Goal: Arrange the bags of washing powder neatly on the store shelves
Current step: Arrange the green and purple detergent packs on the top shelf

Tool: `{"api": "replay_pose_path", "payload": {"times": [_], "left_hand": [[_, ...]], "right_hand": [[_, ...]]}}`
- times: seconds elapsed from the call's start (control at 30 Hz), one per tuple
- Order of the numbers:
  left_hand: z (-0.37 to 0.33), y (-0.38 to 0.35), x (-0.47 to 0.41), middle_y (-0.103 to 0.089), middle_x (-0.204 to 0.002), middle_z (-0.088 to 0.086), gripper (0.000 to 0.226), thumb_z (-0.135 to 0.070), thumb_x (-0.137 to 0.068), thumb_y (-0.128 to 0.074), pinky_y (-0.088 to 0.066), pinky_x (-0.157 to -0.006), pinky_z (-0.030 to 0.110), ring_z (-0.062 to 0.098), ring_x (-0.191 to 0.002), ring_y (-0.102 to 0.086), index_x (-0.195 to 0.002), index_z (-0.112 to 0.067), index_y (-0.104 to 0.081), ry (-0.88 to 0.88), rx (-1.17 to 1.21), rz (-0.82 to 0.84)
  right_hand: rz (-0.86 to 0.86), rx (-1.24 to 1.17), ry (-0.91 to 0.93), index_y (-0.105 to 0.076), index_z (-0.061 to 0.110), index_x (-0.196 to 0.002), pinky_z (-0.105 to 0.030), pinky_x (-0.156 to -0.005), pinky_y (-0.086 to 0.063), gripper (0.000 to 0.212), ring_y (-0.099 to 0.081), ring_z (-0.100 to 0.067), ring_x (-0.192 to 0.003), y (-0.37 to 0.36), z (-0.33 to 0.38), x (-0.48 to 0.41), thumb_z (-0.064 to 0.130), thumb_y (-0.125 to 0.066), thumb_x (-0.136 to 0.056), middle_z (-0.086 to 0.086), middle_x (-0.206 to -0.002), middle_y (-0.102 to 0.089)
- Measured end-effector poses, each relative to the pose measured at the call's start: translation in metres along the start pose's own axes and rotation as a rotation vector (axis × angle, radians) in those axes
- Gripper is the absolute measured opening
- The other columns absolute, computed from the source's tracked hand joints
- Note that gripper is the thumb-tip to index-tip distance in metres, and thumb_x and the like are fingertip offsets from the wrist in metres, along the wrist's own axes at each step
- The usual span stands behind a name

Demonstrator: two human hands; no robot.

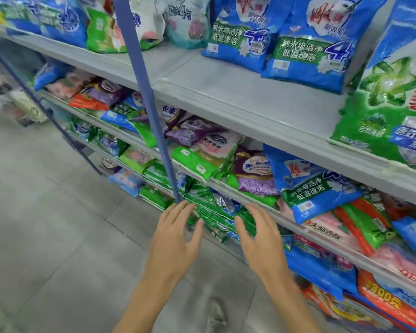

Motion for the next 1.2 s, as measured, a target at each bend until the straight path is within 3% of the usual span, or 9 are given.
{"api": "replay_pose_path", "payload": {"times": [0.13, 0.3, 0.4, 0.63, 0.73, 0.8, 0.9, 1.03, 1.2], "left_hand": [[0.02, -0.001, -0.047, -0.058, -0.144, 0.0, 0.047, -0.04, -0.099, -0.059, -0.036, -0.118, 0.038, 0.021, -0.138, -0.047, -0.139, -0.016, -0.061, -0.006, -0.031, -0.003], [0.044, -0.003, -0.112, -0.058, -0.144, 0.002, 0.046, -0.037, -0.1, -0.059, -0.03, -0.117, 0.03, 0.022, -0.138, -0.048, -0.14, -0.013, -0.06, -0.055, -0.073, 0.0], [0.056, -0.009, -0.157, -0.057, -0.146, 0.007, 0.051, -0.036, -0.1, -0.059, -0.026, -0.118, 0.029, 0.027, -0.138, -0.048, -0.143, -0.009, -0.056, -0.106, -0.086, 0.015], [0.083, -0.039, -0.246, -0.028, -0.164, 0.019, 0.066, -0.042, -0.105, -0.044, -0.019, -0.124, 0.043, 0.033, -0.152, -0.023, -0.158, -0.005, -0.027, -0.109, -0.008, 0.059], [0.088, -0.057, -0.264, -0.017, -0.166, 0.024, 0.07, -0.044, -0.107, -0.04, -0.015, -0.125, 0.045, 0.035, -0.154, -0.014, -0.159, -0.002, -0.019, 0.0, 0.105, 0.059], [0.089, -0.066, -0.274, -0.005, -0.168, 0.021, 0.074, -0.045, -0.107, -0.038, -0.008, -0.127, 0.042, 0.032, -0.156, -0.006, -0.161, -0.003, -0.01, 0.107, 0.213, 0.058], [0.089, -0.071, -0.286, 0.004, -0.17, 0.017, 0.076, -0.045, -0.107, -0.036, -0.008, -0.127, 0.041, 0.03, -0.157, -0.003, -0.162, -0.004, -0.003, 0.208, 0.349, 0.048], [0.096, -0.066, -0.294, -0.013, -0.169, 0.011, 0.067, -0.041, -0.107, -0.041, -0.023, -0.123, 0.04, 0.031, -0.152, -0.023, -0.16, -0.007, -0.019, 0.254, 0.497, -0.053], [0.093, -0.061, -0.288, -0.04, -0.152, 0.009, 0.053, -0.029, -0.104, -0.051, -0.035, -0.11, 0.031, 0.029, -0.134, -0.044, -0.149, -0.008, -0.034, 0.245, 0.567, -0.12]], "right_hand": [[0.037, 0.008, 0.03, -0.048, 0.018, -0.149, -0.024, -0.115, -0.025, 0.052, -0.036, -0.012, -0.146, -0.026, 0.027, -0.051, 0.044, -0.052, -0.103, 0.002, -0.156, -0.046], [0.047, -0.002, 0.051, -0.05, 0.014, -0.147, -0.033, -0.113, -0.036, 0.05, -0.043, -0.021, -0.142, -0.057, 0.068, -0.116, 0.038, -0.056, -0.103, -0.004, -0.152, -0.05], [0.003, -0.024, 0.038, -0.053, 0.011, -0.143, -0.022, -0.103, -0.033, 0.046, -0.051, -0.023, -0.133, -0.074, 0.086, -0.153, 0.031, -0.061, -0.101, -0.007, -0.142, -0.057], [-0.082, -0.335, -0.307, -0.06, 0.018, -0.128, -0.032, -0.097, -0.048, 0.038, -0.061, -0.014, -0.107, -0.109, 0.101, -0.232, 0.044, -0.06, -0.099, 0.007, -0.116, -0.066], [-0.099, -0.441, -0.437, -0.072, 0.007, -0.095, -0.035, -0.086, -0.055, 0.04, -0.07, -0.023, -0.085, -0.115, 0.102, -0.271, 0.046, -0.061, -0.097, -0.006, -0.091, -0.074], [-0.085, -0.457, -0.484, -0.069, 0.011, -0.081, -0.036, -0.081, -0.059, 0.049, -0.071, -0.023, -0.075, -0.118, 0.108, -0.292, 0.06, -0.07, -0.079, -0.006, -0.081, -0.073], [-0.096, -0.395, -0.431, -0.072, 0.013, -0.093, -0.049, -0.087, -0.061, 0.078, -0.074, -0.029, -0.089, -0.131, 0.098, -0.322, 0.072, -0.072, -0.043, -0.008, -0.095, -0.077], [-0.098, -0.405, -0.413, -0.071, 0.012, -0.101, -0.049, -0.079, -0.063, 0.073, -0.075, -0.027, -0.081, -0.135, 0.087, -0.327, 0.052, -0.084, -0.041, -0.006, -0.091, -0.078], [-0.004, -0.488, -0.395, -0.067, 0.015, -0.083, -0.025, -0.056, -0.056, 0.023, -0.064, -0.009, -0.051, -0.122, 0.09, -0.3, 0.02, -0.089, -0.076, 0.0, -0.068, -0.073]]}}
Point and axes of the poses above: each hand's wrist, its own x-axis away from the middle knuckle, its own y-axis out of the back of the hand, z = x × y, the point moved 5 cm from there along -x, towards the middle knuckle
